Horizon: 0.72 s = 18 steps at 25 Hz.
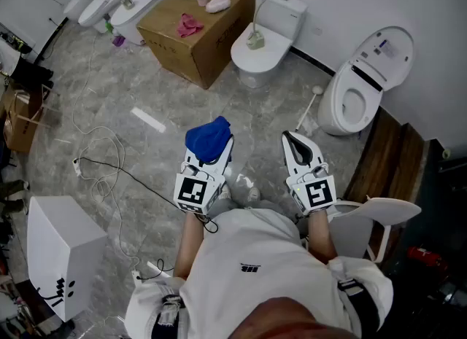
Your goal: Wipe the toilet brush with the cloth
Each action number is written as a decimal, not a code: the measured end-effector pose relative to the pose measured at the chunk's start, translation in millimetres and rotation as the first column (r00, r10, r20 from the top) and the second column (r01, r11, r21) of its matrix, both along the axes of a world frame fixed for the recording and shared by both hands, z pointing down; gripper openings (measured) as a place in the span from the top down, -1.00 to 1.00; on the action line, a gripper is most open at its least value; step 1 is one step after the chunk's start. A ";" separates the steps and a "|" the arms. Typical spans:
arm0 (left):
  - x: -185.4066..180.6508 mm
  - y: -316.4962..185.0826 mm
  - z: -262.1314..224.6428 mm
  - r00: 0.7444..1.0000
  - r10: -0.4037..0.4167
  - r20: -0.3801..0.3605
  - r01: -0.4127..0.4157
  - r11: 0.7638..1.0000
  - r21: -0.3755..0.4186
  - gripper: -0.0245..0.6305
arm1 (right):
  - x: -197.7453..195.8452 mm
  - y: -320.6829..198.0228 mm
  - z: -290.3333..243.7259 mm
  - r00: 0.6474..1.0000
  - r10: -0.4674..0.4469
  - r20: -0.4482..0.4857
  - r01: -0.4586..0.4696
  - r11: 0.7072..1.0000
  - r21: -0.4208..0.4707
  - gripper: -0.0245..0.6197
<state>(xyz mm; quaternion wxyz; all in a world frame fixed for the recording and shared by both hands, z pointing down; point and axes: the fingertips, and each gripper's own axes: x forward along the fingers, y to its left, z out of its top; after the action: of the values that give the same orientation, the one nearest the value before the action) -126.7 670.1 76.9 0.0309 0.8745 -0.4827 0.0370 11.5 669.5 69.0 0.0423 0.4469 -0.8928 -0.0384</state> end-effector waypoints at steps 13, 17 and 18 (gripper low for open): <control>39.3 -11.3 6.1 1.000 -0.019 0.017 0.019 0.999 0.031 0.49 | 32.0 -19.3 2.9 0.999 -0.040 0.004 0.040 0.998 0.040 0.94; 29.5 -30.1 9.2 0.999 -0.032 0.020 0.031 0.999 0.028 0.49 | 19.8 -39.4 5.5 0.999 -0.050 -0.002 0.050 0.998 0.039 0.94; 27.6 -37.1 9.6 0.999 -0.033 0.021 0.033 0.999 0.028 0.49 | 17.6 -46.1 5.6 0.999 -0.051 -0.003 0.051 0.998 0.039 0.94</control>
<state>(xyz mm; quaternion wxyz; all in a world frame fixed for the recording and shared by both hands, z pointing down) -99.1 633.0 86.5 0.0140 0.8663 -0.4978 0.0391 29.2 623.4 74.6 0.0333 0.4249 -0.9028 -0.0572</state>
